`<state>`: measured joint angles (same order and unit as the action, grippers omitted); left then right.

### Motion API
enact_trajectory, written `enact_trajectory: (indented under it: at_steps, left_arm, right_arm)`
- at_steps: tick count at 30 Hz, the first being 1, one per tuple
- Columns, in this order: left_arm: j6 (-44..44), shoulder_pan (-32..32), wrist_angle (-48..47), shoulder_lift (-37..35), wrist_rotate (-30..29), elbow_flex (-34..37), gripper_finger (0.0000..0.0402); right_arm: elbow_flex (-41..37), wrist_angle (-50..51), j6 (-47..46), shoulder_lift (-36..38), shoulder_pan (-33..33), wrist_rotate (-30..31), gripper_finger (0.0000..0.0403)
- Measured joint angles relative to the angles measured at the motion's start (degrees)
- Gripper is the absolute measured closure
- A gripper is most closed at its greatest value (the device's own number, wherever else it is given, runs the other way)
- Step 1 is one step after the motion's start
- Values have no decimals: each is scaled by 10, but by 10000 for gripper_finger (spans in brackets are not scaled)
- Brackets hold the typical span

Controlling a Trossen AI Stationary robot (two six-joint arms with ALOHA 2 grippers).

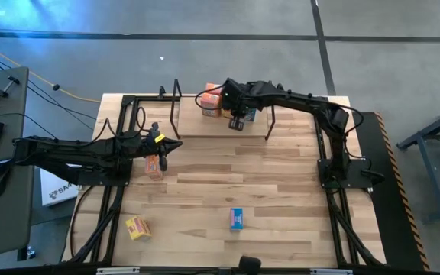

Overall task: Stack cereal on shelf
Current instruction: Adjust the cereal boxes on the shelf

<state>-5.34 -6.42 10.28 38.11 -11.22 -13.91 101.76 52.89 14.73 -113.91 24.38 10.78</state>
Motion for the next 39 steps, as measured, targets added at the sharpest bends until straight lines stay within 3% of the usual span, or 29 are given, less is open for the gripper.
enact_trajectory:
  at_steps: [8, 17, 20, 23, 30, 33, 39]
  left_arm:
    - [0, 0, 0, 0, -12, 0, 394]
    - [-5, 0, 47, 23, 1, -1, 395]
    - [2, 0, 51, 64, 6, -24, 400]
    - [36, -4, 46, 114, 6, -62, 401]
    - [101, -57, 0, 233, 6, -170, 401]
    - [109, -90, -2, 286, -7, -204, 401]
    - [108, -137, -35, 365, -91, -274, 401]
  right_arm:
    - [-14, -33, -10, 0, 0, 53, 402]
    - [-14, -39, 6, 33, -28, 55, 402]
    - [-51, -99, 3, 69, -51, 35, 403]
    - [-143, -196, -2, 112, -70, 26, 403]
    - [-313, -342, -76, 225, -119, 71, 403]
    - [-342, -362, -88, 260, -139, 108, 403]
    - [-352, -367, -87, 279, -163, 143, 403]
